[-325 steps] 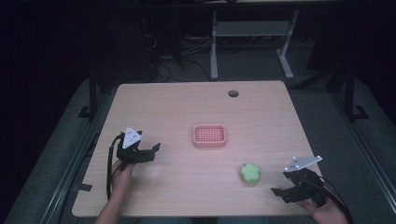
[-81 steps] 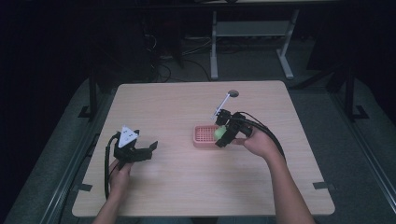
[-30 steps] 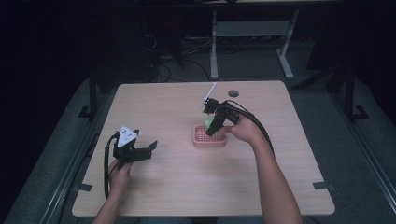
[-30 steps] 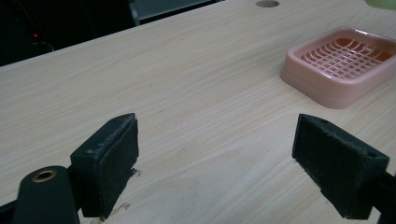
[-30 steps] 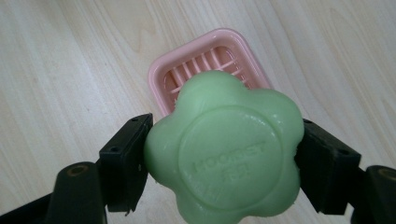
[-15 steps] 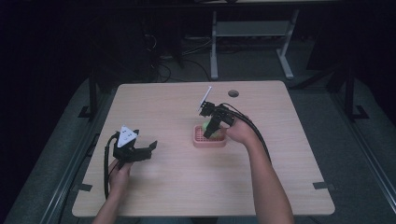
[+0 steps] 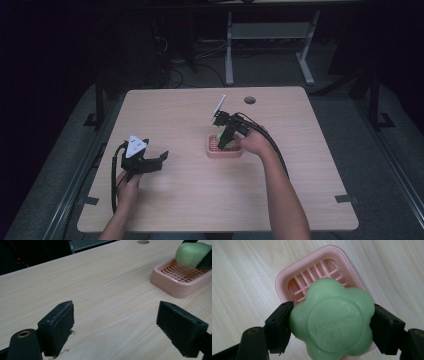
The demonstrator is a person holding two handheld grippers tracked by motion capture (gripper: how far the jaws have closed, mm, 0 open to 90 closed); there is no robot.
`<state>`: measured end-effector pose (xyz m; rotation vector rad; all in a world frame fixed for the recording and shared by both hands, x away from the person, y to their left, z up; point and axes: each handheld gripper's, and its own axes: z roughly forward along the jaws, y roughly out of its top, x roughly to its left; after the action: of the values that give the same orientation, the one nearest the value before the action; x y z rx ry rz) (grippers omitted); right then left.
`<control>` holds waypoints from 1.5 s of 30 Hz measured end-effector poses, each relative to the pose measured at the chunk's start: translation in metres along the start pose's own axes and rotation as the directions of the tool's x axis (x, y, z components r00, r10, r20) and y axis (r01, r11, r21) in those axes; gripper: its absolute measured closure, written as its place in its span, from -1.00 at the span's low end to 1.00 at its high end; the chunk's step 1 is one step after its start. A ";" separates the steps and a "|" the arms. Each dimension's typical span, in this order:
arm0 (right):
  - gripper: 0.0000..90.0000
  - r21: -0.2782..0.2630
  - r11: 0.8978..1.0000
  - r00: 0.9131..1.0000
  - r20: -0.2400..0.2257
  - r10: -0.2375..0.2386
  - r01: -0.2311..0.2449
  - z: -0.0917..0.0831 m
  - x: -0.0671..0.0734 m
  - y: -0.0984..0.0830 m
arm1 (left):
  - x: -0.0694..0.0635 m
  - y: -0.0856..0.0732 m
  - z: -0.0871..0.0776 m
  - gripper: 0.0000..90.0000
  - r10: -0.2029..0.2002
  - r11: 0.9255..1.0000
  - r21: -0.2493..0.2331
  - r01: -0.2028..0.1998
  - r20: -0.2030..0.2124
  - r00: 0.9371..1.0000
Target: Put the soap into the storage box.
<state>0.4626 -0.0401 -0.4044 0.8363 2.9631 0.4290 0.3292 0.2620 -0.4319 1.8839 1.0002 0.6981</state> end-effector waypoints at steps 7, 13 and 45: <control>-0.43 0.004 1.000 1.000 0.001 0.006 -0.006 0.004 0.000 0.001 | 0.000 0.000 0.000 -0.68 -0.001 1.000 -0.002 0.001 0.000 1.000; -0.43 0.010 1.000 1.000 -0.001 0.013 -0.013 0.006 0.000 0.002 | 0.000 0.000 0.000 -0.68 -0.001 1.000 -0.002 0.001 0.000 1.000; -0.43 0.019 1.000 1.000 0.005 0.003 -0.003 0.011 0.002 0.004 | 0.001 0.000 -0.001 -0.68 -0.004 1.000 -0.003 0.004 -0.001 1.000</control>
<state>0.4644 -0.0332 -0.4143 0.8418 2.9660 0.3992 0.3292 0.2634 -0.4315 1.8790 1.0026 0.6983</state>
